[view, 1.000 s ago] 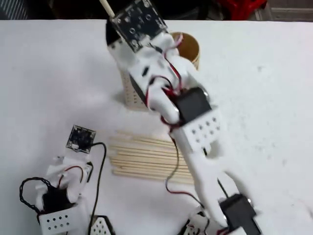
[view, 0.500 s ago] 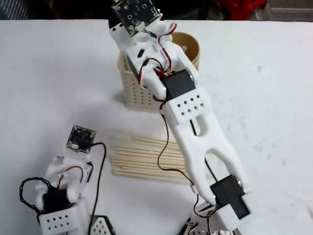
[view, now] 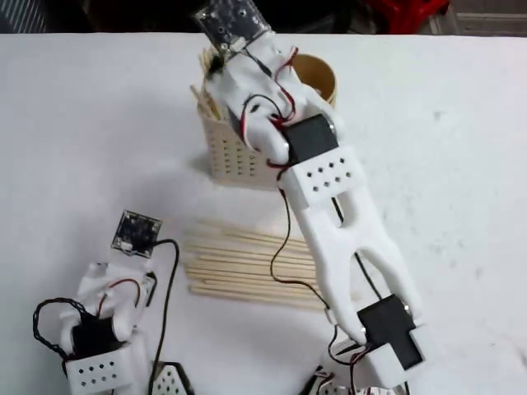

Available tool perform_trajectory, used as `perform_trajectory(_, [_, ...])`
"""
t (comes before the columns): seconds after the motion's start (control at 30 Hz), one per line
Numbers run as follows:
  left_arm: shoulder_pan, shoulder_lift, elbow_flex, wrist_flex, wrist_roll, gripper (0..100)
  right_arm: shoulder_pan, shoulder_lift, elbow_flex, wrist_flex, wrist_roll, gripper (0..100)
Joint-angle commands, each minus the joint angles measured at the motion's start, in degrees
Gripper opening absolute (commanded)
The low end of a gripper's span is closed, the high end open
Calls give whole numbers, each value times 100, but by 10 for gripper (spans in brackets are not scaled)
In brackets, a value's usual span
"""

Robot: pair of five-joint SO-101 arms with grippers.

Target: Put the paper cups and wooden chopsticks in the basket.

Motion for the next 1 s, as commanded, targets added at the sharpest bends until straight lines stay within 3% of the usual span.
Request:
perform_trajectory(0.0, [-75, -40, -9, -158, -62, 199, 127, -629, -273, 1675, 53, 16])
perform_trajectory(0.1, [-198, -40, -9, -519, -132, 199, 154, -980, -255, 2695, 35, 15])
perform_trajectory(0.23, [-505, -40, -176, -738, -1081, 199, 505, -1727, 615, 3152, 35, 15])
perform_trajectory(0.47, [-743, 4, -1679, 97, -1556, 199, 1596, -3626, 4149, 2211, 97, 15])
perform_trajectory(0.6, [-725, 391, -2936, 738, -1758, 201, 2035, -4611, 6004, 1798, 905, 15])
perform_trajectory(0.73, [-673, 1789, -4185, 976, -1855, 203, 2466, -5464, 7367, 1552, 1477, 15])
perform_trajectory(0.83, [-101, 3099, -5152, 1363, -1864, 203, 2835, -6053, 8062, 1473, 1679, 15])
perform_trajectory(0.97, [1297, 4611, -6119, 2022, -1820, 202, 3345, -6695, 8905, 1068, 1820, 15])
